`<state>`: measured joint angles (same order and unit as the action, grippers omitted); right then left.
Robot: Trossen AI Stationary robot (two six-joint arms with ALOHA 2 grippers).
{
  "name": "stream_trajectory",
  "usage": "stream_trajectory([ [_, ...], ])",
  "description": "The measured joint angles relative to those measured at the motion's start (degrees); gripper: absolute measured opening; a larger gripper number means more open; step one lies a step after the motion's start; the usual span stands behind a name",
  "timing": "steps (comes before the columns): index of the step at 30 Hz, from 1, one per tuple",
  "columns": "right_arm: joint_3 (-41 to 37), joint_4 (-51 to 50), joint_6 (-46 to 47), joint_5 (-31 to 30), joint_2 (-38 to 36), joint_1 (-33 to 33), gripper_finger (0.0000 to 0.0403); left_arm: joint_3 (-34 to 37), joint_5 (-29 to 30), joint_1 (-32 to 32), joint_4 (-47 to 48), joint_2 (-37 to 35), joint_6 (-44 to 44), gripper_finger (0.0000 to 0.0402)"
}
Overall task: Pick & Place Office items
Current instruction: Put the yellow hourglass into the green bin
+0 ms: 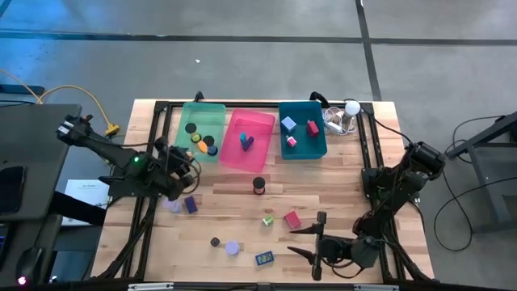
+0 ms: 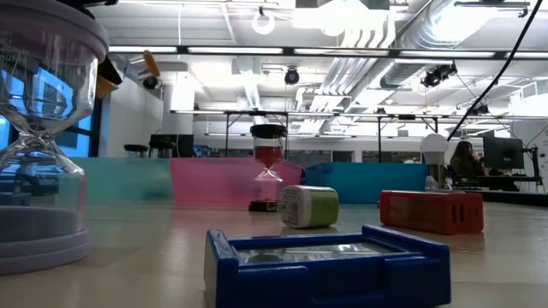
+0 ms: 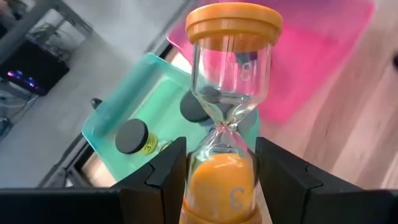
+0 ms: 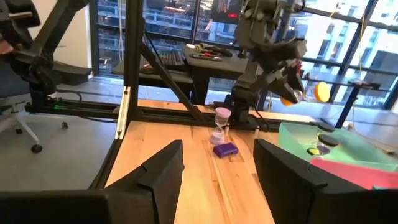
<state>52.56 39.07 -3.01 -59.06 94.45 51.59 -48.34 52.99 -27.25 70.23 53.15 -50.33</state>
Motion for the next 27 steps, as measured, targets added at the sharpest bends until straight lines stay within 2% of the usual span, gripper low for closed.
stream_trajectory([
  [6, 0.0, -1.7, 2.5, 2.7, 0.0, -1.2, 0.0185, -6.1, -6.9, 5.2, 4.1, 3.7, 13.5, 0.0159],
  [12, 0.0, -2.9, 4.9, 2.7, 0.0, -1.4, 0.0185, -10.5, -10.8, 7.4, 19.4, 11.2, 17.1, 0.0159],
  [14, 0.0, -2.8, 4.9, 2.7, 0.0, -1.4, 0.0185, -10.7, -12.0, 8.0, 19.8, 14.0, 17.8, 0.0159],
  [16, 0.0, -2.9, 5.3, 2.7, 0.0, -1.4, 0.0185, -10.9, -13.6, 8.4, 19.4, 16.1, 22.7, 0.0159],
  [23, 0.0, -3.9, 9.2, 4.0, 0.0, -1.4, 0.0185, -11.0, -12.6, 10.7, 20.3, 25.3, 34.4, 0.0159],
  [27, 0.0, -3.9, 9.3, 4.0, 0.0, -1.4, 0.0185, -11.0, -8.2, 12.6, 19.9, 29.3, 41.3, 0.0159],
])
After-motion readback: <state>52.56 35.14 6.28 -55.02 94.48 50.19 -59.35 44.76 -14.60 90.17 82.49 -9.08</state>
